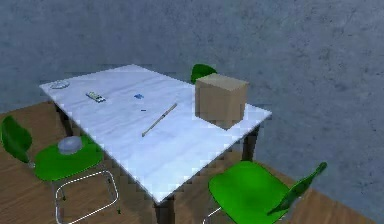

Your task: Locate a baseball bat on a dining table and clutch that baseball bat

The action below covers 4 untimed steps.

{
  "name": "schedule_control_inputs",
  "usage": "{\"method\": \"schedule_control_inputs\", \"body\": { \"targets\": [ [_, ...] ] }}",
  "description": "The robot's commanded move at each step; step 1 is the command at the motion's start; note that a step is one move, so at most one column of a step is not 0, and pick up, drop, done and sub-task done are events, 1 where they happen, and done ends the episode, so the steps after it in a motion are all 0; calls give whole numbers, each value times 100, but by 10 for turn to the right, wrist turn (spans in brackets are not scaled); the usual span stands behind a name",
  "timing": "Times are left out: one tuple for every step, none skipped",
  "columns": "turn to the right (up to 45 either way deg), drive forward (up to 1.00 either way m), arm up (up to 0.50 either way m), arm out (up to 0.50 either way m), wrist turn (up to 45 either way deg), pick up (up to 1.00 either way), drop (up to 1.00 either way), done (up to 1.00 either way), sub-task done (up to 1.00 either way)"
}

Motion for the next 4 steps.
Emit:
{"method": "schedule_control_inputs", "body": {
  "targets": [
    [0, 35, 0, 0, 0, 0, 0, 0, 0],
    [-450, 0, 0, 0, 0, 0, 0, 0, 0],
    [-450, 0, 0, 0, 0, 0, 0, 0, 0],
    [-150, 0, 0, 0, 0, 0, 0, 0, 0]
  ]
}}
